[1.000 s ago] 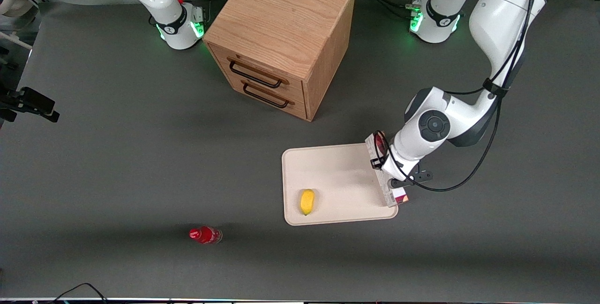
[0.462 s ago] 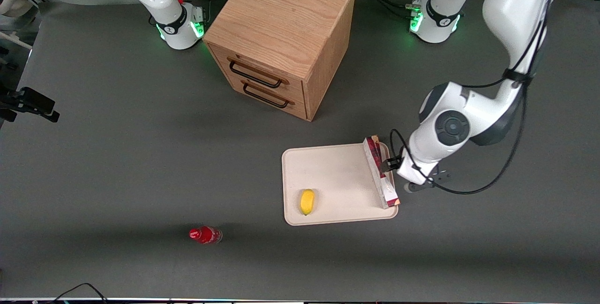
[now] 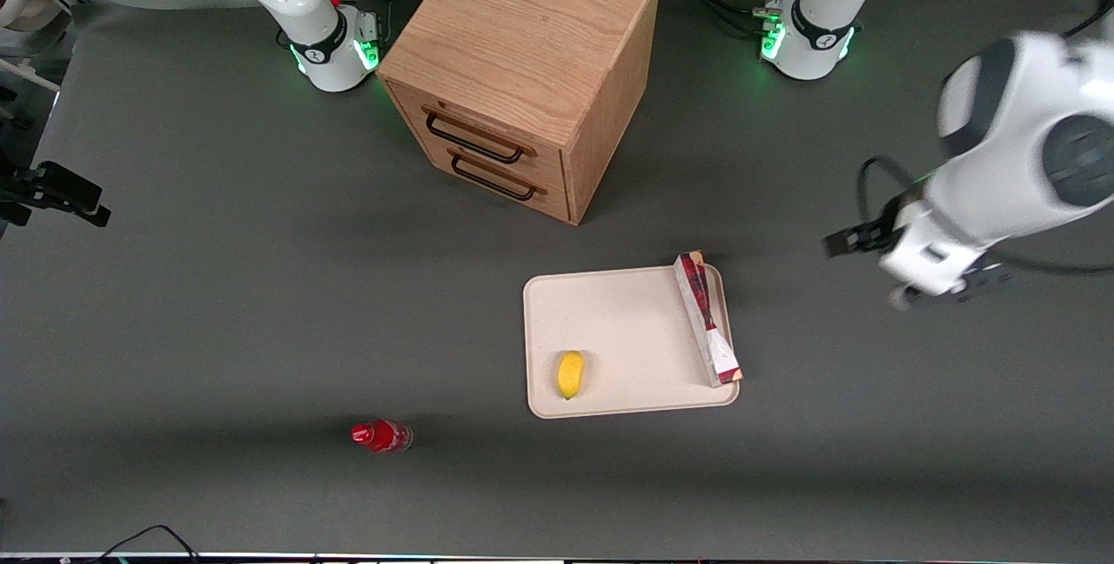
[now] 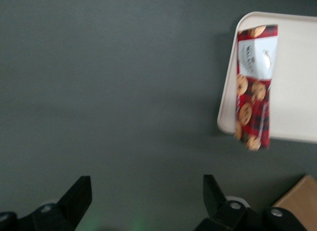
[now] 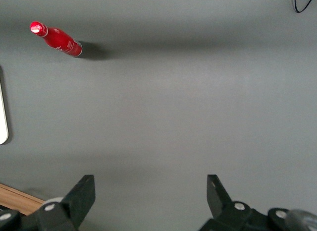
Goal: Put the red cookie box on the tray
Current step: 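Open the left gripper and raise it away from the tray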
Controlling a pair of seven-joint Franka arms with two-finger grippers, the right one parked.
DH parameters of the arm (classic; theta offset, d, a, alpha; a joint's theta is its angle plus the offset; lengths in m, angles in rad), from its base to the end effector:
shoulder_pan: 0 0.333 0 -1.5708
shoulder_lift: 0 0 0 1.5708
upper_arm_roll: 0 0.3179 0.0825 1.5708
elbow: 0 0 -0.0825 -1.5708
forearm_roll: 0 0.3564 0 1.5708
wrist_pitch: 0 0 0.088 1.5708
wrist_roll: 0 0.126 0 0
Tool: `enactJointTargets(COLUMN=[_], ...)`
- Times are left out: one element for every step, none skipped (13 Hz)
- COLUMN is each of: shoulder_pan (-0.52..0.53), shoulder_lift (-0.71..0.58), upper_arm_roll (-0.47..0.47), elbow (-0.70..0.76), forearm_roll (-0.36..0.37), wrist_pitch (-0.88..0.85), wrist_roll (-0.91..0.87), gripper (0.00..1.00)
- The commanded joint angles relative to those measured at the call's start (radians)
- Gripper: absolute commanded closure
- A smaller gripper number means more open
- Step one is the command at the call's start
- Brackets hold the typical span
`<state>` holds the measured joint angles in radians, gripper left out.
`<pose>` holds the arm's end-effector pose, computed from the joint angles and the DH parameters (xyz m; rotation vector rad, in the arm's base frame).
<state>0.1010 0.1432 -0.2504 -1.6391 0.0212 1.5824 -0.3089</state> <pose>0.5486 -0.0724 0.5030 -3.0873 -0.2416 0.3007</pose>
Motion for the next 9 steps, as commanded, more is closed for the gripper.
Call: enactJointTargets(shoulder_pan=[-0.037,-0.038,-0.038,-0.040,-0.046,-0.047,-0.049,-0.049,-0.050], shoulder_lift=[-0.193,-0.255,-0.314,-0.364,-0.393,-0.393,-0.373,-0.338,-0.311], upper_arm_roll=[0.172,0.215,0.241,0.241,0.235,0.235,0.235,0.235,0.232], elbow=[-0.051,-0.077,-0.109,-0.146,-0.166,-0.157,-0.124,-0.085,-0.039], forearm_roll=[-0.038,-0.038,-0.037,-0.030,-0.029,-0.032,-0.036,-0.038,-0.038], wrist_pitch=[-0.169,-0.206,-0.228,-0.228,-0.232,-0.249,-0.280,-0.294,-0.314], wrist_roll=[0.265,0.333,0.382,0.386,0.389,0.395,0.408,0.419,0.418], gripper=[0.00,0.00,0.00,0.00,0.00,0.00,0.00,0.00,0.00])
